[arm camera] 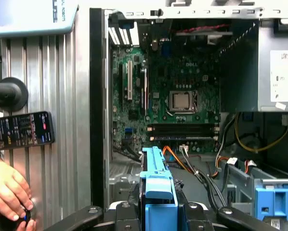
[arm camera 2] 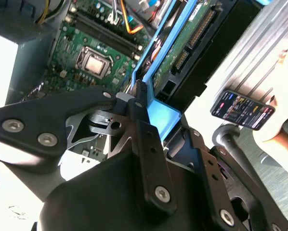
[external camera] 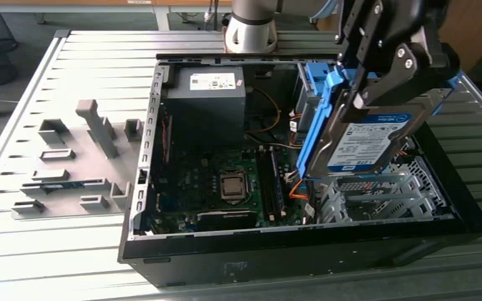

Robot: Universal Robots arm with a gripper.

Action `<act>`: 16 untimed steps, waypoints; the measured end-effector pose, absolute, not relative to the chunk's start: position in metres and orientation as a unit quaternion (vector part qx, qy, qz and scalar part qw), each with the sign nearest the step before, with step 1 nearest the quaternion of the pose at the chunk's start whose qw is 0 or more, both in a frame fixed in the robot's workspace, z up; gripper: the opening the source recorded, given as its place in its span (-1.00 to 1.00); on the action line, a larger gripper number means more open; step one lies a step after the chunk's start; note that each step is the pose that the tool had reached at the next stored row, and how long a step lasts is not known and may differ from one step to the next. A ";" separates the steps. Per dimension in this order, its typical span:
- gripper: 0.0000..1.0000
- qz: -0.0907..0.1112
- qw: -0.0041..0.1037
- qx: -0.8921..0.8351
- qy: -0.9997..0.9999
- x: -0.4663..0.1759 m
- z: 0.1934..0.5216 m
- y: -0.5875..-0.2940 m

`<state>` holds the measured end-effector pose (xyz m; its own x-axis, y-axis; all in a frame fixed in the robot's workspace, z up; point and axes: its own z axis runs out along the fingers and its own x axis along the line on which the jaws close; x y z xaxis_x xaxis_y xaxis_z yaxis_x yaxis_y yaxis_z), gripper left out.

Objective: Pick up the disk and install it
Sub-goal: 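Insert the disk into the insertion slot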

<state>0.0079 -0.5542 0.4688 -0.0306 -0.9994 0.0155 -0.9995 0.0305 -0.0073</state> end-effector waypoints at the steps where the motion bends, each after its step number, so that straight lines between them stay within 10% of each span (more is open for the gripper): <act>1: -0.27 0.008 0.003 0.696 -0.718 0.009 0.469 -0.554; 16: -0.27 0.007 0.003 0.696 -0.718 0.042 0.466 -0.555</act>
